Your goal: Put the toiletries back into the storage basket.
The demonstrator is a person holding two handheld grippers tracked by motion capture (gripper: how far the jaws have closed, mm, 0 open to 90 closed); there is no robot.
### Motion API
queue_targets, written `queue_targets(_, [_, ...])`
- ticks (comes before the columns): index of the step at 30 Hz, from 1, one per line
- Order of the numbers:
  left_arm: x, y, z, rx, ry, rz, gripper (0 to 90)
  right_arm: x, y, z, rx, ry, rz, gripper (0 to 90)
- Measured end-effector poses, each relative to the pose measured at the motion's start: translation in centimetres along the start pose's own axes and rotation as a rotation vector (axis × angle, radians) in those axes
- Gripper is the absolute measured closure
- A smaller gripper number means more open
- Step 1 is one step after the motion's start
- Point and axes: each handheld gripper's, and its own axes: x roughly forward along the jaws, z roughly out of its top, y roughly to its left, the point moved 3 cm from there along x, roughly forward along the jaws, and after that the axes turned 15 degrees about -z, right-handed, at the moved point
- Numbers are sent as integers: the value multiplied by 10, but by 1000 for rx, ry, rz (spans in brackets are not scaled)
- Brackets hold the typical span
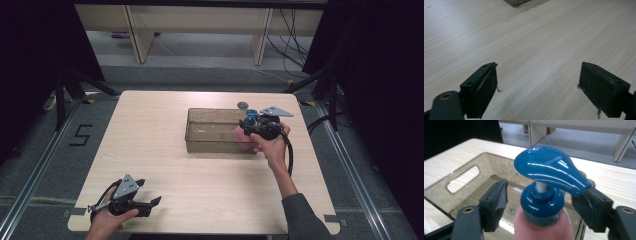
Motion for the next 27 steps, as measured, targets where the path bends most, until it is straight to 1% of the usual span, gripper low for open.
queue_targets(1, [2, 0, 1, -18, -37, -8, 149, -2, 0, 1, 4, -9, 14, 265])
queue_targets(2, [2, 0, 1, -18, -37, -8, 149, -4, -1, 1, -6, -11, 7, 253])
queue_targets(3, [2, -1, 1, -19, -38, -8, 149, -5, -1, 1, 10, -13, 17, 238])
queue_targets(4, [2, -1, 0, -15, -36, -8, 149, -8, -1, 1, 23, -10, 14, 229])
queue_targets(5, [2, -1, 0, -16, -34, -6, 149, -10, -2, 2, 0, -27, 8, 217])
queue_targets(6, [2, -1, 0, -16, -34, -6, 149, -13, -3, 2, 8, -25, 0, 213])
queue_targets(7, [2, 0, 1, -18, -39, -7, 149, -13, -3, 2, 13, -32, 18, 209])
queue_targets(8, [2, 0, 1, -18, -39, -7, 149, -13, -3, 2, 13, -32, 18, 209])
queue_targets(9, [0, 0, 0, -2, -8, -1, 149, -19, -4, 2, 46, -18, 7, 199])
queue_targets(10, [0, 0, 0, -2, -8, -1, 149, -21, -5, 1, 41, -23, 11, 197])
queue_targets(11, [2, -1, 1, -18, -31, -2, 149, -23, -5, 1, 51, -24, 13, 190])
queue_targets(13, [2, 0, 1, -19, -40, -7, 149, -26, -6, 0, 51, -19, 8, 188])
queue_targets(14, [2, 0, 1, -17, -38, -7, 149, -30, -4, -1, 85, 6, 5, 185])
queue_targets(15, [2, -1, 1, -17, -35, -5, 149, -30, -6, -1, 63, -17, 7, 182])
queue_targets(18, [2, -1, 1, -14, -40, -7, 148, -34, -6, -3, 72, -7, 2, 179])
queue_targets(19, [2, -1, 1, -14, -43, -8, 148, -35, -8, -3, 58, -23, 3, 174])
queue_targets(20, [2, -1, 1, -17, -42, -12, 149, -40, -8, -5, 66, -11, -5, 172])
queue_targets(21, [2, -1, 1, -9, -37, -13, 148, -42, -8, -5, 67, -8, 3, 172])
queue_targets(22, [3, -1, 1, -11, -41, -15, 149, -43, -8, -6, 67, -20, 0, 171])
queue_targets(23, [3, -1, 1, -11, -43, -15, 148, -45, -8, -6, 62, -22, 8, 171])
queue_targets(24, [3, -2, 1, -18, -52, -15, 149, -47, -8, -8, 58, -13, -8, 171])
queue_targets(25, [2, -1, 2, -14, -51, -14, 148, -49, -6, -9, 86, -11, 8, 171])
queue_targets(27, [2, -1, 2, -13, -52, -12, 148, -51, -7, -11, 62, -14, 4, 171])
